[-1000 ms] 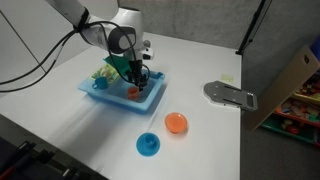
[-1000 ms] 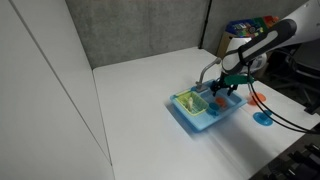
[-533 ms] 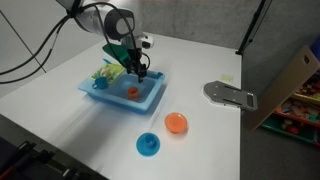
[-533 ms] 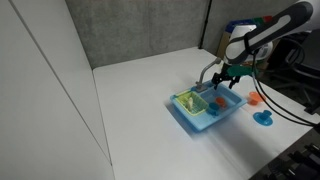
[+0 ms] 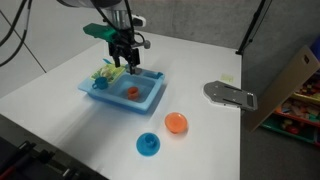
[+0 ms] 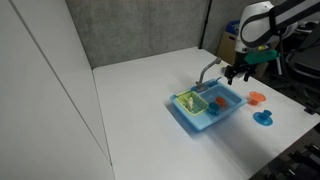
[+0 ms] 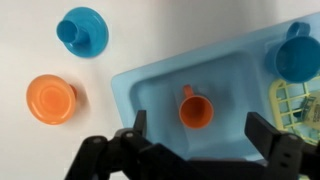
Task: Put the orange cup in the toy sink
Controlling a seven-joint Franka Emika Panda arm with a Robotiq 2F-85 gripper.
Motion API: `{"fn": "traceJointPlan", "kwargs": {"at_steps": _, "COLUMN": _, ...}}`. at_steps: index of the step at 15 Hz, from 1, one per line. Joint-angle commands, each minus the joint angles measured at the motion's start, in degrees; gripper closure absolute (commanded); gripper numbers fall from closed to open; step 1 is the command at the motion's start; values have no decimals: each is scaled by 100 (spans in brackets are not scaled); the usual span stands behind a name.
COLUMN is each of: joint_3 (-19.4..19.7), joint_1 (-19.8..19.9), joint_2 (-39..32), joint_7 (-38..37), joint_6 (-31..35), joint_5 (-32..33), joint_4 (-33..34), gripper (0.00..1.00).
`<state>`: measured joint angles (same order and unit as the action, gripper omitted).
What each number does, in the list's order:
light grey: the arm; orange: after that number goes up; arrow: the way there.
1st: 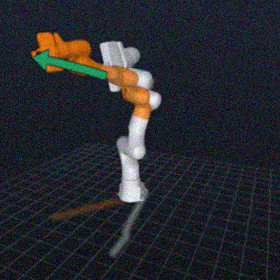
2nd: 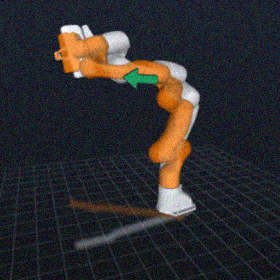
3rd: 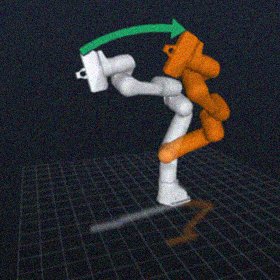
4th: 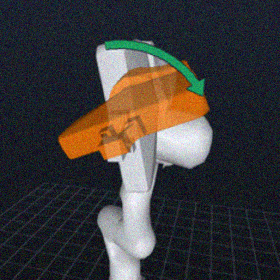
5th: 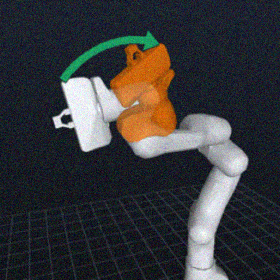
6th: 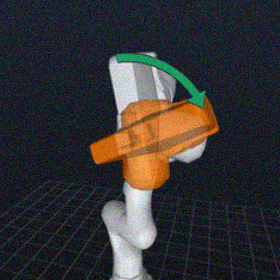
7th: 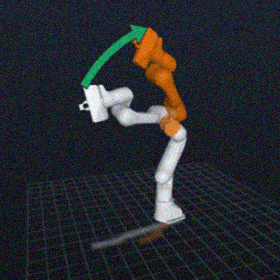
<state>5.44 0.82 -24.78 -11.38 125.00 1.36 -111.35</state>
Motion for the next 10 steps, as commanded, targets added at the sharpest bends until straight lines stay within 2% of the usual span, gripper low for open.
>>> {"fn": "traceJointPlan", "kwargs": {"at_steps": 1, "joint_3": 44, "joint_1": -66, "joint_2": 843, "joint_7": 0, "joint_6": -568, "joint_5": 353, "joint_4": -563, "gripper": 0}}
{"fn": "traceJointPlan", "kwargs": {"at_steps": 6, "joint_3": -20, "joint_1": -100, "joint_2": 1751, "joint_7": -231, "joint_6": -1276, "joint_5": 795, "joint_4": -964, "gripper": 0}}
{"fn": "traceJointPlan", "kwargs": {"at_steps": 10, "joint_3": -144, "joint_1": -75, "joint_2": 2557, "joint_7": -95, "joint_6": -1558, "joint_5": 891, "joint_4": -1281, "gripper": 0}}
